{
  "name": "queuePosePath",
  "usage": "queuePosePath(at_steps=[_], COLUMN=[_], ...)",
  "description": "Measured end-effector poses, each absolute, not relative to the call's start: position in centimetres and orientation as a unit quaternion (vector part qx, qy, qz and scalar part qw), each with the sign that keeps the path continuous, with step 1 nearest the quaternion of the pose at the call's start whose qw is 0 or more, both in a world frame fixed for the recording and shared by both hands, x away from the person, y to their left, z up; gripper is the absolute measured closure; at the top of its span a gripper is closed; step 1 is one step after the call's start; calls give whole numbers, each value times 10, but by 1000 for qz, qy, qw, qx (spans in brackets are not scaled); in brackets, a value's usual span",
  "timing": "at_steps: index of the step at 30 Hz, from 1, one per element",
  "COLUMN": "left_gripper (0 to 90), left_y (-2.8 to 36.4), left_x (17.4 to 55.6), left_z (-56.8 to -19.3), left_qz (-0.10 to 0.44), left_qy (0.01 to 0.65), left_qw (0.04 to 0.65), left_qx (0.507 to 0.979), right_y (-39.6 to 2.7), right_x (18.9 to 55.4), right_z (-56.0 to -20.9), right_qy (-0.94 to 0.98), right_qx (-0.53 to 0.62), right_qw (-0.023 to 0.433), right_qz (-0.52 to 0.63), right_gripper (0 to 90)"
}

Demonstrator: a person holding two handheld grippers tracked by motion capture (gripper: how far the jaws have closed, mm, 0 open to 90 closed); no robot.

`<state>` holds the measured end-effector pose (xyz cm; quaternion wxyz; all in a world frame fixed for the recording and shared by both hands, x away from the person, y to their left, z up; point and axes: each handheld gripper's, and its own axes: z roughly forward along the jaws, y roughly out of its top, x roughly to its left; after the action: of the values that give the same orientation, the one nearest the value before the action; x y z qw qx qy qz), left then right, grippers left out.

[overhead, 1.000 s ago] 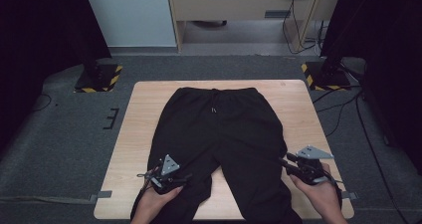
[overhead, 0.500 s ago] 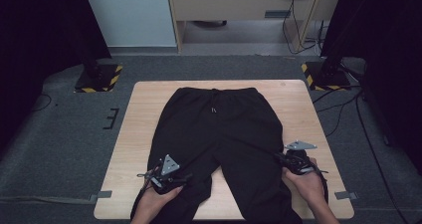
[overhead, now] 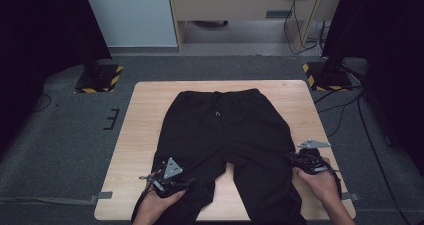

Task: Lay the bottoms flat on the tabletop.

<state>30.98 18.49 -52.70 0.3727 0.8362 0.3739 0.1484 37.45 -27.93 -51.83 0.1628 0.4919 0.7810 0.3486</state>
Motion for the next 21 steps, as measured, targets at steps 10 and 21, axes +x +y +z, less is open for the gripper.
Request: queuePosePath(at_steps=[10, 21], left_gripper=[383, 336], left_y=[218, 241], left_x=[344, 435], left_z=[-502, -519], left_qz=[207, 213], left_qy=[389, 457], left_qw=[386, 351], left_qx=[811, 789], right_y=[-272, -245], right_x=[370, 410], right_z=[-516, -508], right_qy=[779, 778], right_qx=[485, 466], right_qw=[175, 200], right_qz=[356, 372], right_gripper=[553, 420])
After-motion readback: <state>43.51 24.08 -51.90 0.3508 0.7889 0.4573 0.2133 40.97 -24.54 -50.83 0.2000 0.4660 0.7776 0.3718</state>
